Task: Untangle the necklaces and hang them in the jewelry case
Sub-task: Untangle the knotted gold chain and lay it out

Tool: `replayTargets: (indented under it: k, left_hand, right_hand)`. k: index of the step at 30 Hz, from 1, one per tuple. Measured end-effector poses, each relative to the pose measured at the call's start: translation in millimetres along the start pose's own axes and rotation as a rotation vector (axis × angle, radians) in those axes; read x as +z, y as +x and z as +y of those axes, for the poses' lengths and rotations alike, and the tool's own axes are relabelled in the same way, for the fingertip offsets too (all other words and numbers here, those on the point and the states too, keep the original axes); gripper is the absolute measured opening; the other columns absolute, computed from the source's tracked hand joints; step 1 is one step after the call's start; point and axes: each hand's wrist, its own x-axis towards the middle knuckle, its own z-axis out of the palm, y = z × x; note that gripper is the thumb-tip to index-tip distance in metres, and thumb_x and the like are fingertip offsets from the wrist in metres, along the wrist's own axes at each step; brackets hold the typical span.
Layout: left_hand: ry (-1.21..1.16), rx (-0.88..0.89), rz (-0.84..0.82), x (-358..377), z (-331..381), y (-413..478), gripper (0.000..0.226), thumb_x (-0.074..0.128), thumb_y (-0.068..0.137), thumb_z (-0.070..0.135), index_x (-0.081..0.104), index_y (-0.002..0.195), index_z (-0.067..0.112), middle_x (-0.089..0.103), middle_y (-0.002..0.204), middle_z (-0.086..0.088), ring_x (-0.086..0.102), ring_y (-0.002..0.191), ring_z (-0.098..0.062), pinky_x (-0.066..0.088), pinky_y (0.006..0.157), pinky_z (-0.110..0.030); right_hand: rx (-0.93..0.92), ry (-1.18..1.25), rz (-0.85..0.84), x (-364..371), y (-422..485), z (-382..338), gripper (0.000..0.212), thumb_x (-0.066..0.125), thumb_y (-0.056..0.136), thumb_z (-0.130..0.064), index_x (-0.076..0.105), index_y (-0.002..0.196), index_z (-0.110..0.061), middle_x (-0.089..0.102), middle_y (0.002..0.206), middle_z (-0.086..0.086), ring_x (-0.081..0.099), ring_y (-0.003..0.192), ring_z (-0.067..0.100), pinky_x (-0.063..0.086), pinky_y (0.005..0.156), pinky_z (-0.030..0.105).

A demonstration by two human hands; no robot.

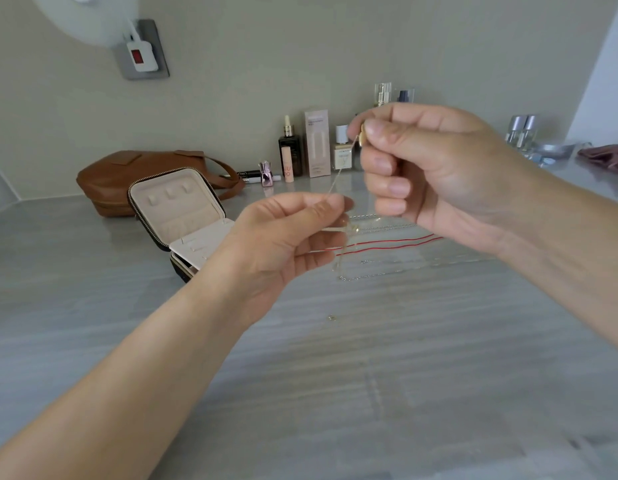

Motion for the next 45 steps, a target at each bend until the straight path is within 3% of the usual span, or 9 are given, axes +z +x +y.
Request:
replayTargets:
  k: [7,17,31,33,36,40,45]
  left_hand:
    - [0.07,0.017,0.022,5.5,2.2,-5.0,0.016,0.059,0.069,0.035,0.067,0.068,0.021,0.074,0.08,-0.001,0.068,0.077,-0.014,0.045,0.079,-0.032]
    - [0.08,0.099,0.01,9.7,10.1,-12.4,0.015,0.06,0.066,0.036,0.071,0.065,0.025,0.07,0.069,0.005,0.063,0.069,-0.008,0.043,0.067,-0.025]
    - [0.052,0.112,-0.012,11.9,9.4,-14.7,0.013,0.062,0.073,0.029,0.073,0.069,0.024,0.065,0.061,0.006,0.06,0.059,-0.007,0.044,0.069,-0.029]
    - [0.028,0.091,-0.027,12.8,8.9,-15.1,0.006,0.071,0.073,0.024,0.073,0.069,0.02,0.063,0.059,0.005,0.059,0.056,-0.008,0.049,0.065,-0.026]
    - [-0.03,0.038,-0.037,14.1,9.3,-16.9,0.013,0.065,0.063,0.022,0.072,0.066,0.012,0.059,0.056,0.0,0.054,0.046,-0.009,0.053,0.053,-0.024]
    - [-0.033,0.0,-0.046,15.1,12.4,-17.4,0.013,0.063,0.062,0.02,0.069,0.066,0.01,0.051,0.055,0.0,0.033,0.04,-0.006,0.033,0.036,-0.015]
    - [0.016,-0.037,-0.04,17.4,10.1,-16.7,0.016,0.057,0.081,0.016,0.062,0.067,0.012,0.039,0.052,0.002,0.024,0.045,-0.008,0.022,0.037,-0.015]
  right_hand:
    - [-0.012,-0.002,0.016,-4.3,2.8,-1.7,0.021,0.04,0.094,-0.008,0.055,0.08,-0.01,0.04,0.051,-0.003,0.033,0.04,0.007,0.026,0.038,0.017]
    - [-0.046,0.008,0.008,-13.5,-1.5,-8.4,0.009,0.047,0.083,-0.015,0.054,0.079,-0.013,0.041,0.051,-0.006,0.032,0.04,0.006,0.026,0.036,0.015]
    - [-0.063,0.091,-0.004,-13.5,-9.4,-11.2,0.009,0.048,0.076,-0.019,0.055,0.078,-0.014,0.04,0.049,-0.007,0.032,0.038,0.005,0.026,0.034,0.012]
    - [-0.056,0.109,0.002,-12.8,-9.7,-10.7,0.009,0.048,0.076,-0.018,0.056,0.077,-0.014,0.039,0.048,-0.007,0.032,0.037,0.005,0.026,0.034,0.011]
    - [-0.045,0.133,0.008,-13.0,-8.5,-9.1,0.009,0.048,0.076,-0.018,0.056,0.077,-0.014,0.039,0.048,-0.007,0.032,0.036,0.004,0.026,0.034,0.011]
    - [-0.03,0.154,0.013,-15.5,-6.3,-7.3,0.009,0.048,0.076,-0.018,0.056,0.077,-0.014,0.039,0.048,-0.007,0.032,0.036,0.004,0.026,0.035,0.01]
    - [-0.017,0.151,0.014,-17.9,-4.1,-3.7,0.01,0.049,0.074,-0.017,0.057,0.077,-0.013,0.039,0.047,-0.006,0.032,0.036,0.005,0.027,0.035,0.01]
